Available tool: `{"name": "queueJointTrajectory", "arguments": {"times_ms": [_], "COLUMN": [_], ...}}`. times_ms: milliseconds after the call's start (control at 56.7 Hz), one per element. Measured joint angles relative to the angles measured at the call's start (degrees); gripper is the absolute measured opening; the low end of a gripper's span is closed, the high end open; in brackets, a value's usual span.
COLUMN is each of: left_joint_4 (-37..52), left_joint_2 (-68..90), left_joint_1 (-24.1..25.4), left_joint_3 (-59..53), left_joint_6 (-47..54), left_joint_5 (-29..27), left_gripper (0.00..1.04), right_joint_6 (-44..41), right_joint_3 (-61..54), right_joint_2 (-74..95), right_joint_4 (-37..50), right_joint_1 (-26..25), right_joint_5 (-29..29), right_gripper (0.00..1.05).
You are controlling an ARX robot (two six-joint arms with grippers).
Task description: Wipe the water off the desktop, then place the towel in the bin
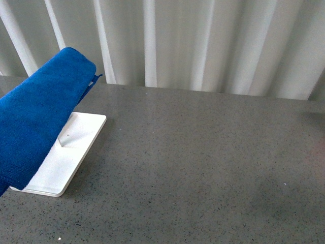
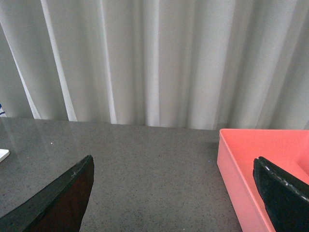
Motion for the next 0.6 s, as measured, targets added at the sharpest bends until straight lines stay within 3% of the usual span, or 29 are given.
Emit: {"name": "queueJointTrajectory", "arguments": {"times_ms": [600], "left_joint_4": [0.0], "left_joint_2": [0.0], "left_joint_1": [0.0], "left_joint_3": [0.0], "left_joint_6": [0.0], "left_joint_5": [0.0], "left_gripper": [0.98], "right_joint_6": [0.0], "right_joint_3": [0.0], "right_joint_2": [0.0], "right_joint_4": [0.0], "right_joint_1": [0.0], "right_joint_5": [0.0], "right_gripper": [0.98]}}
